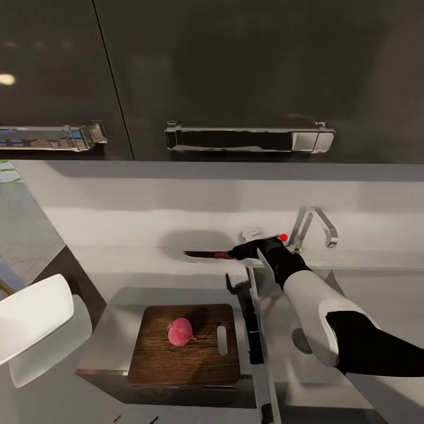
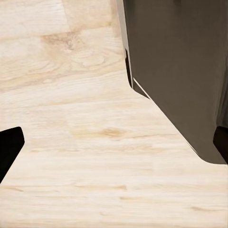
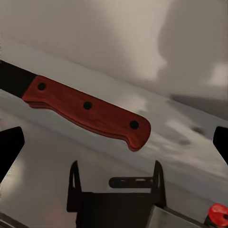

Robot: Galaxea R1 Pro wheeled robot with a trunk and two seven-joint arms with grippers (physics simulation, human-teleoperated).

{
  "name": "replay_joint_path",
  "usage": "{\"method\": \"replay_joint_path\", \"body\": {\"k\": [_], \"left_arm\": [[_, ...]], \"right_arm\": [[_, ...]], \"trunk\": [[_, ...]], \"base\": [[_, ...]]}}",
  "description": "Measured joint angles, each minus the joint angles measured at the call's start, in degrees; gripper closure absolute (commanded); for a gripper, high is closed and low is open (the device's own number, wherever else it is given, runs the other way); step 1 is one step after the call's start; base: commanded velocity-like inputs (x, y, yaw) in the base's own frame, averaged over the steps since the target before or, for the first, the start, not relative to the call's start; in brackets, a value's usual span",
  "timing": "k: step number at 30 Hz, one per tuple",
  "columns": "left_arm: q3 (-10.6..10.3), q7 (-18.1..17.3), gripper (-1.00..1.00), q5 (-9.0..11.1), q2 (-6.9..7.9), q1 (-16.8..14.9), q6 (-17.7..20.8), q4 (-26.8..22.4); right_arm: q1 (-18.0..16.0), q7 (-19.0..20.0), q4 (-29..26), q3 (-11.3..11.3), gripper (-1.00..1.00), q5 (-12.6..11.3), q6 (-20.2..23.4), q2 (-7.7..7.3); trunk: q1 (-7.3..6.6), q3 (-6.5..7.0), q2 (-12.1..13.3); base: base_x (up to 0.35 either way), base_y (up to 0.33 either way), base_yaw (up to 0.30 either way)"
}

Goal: In the kitchen, take the Vidalia onion out of the sink, dice it on the chopping board with the paring knife, put the diced onion into the bowl on the countertop, then place both the paring knife and the chopping board into the sink.

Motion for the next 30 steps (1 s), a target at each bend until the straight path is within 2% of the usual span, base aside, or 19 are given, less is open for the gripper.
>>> {"method": "replay_joint_path", "body": {"k": [11, 14, 17, 20, 26, 30], "left_arm": [[0.00, -0.02, -1.00, 0.00, 0.00, 0.02, 0.00, 0.00], [0.00, -0.06, -1.00, 0.00, 0.00, 0.08, 0.00, 0.00], [0.00, -0.08, -1.00, 0.00, 0.00, 0.17, 0.00, 0.00], [0.00, -0.07, -1.00, 0.00, 0.00, 0.20, 0.00, 0.00], [0.00, -0.05, -1.00, 0.00, 0.00, 0.26, 0.00, 0.00], [0.00, -0.07, -1.00, 0.00, -0.02, 0.26, 0.00, 0.00]], "right_arm": [[0.00, 0.38, -0.31, 0.00, -1.00, -0.16, -0.03, 0.06], [0.00, 0.50, -0.37, 0.00, -1.00, -1.32, -0.24, 0.04], [0.00, 0.52, -1.49, 0.16, -1.00, -4.67, -0.57, 0.07], [0.00, 0.55, -2.30, 0.27, -1.00, -5.88, -0.61, 0.09], [0.00, 4.15, -2.43, 0.20, -1.00, -5.98, -0.57, -0.11], [0.00, 5.12, -2.45, 0.17, -1.00, -5.95, -0.56, -0.29]], "trunk": [[0.00, 0.00, 0.00], [0.00, 0.00, 0.00], [0.00, 0.00, 0.00], [0.00, -0.11, 0.00], [0.00, -0.62, 0.00], [0.00, -0.99, 0.00]], "base": [[0.000, 0.000, 0.000], [0.000, 0.000, 0.000], [0.000, 0.000, 0.000], [0.000, 0.000, 0.000], [0.000, 0.000, 0.000], [0.000, 0.000, 0.000]]}}
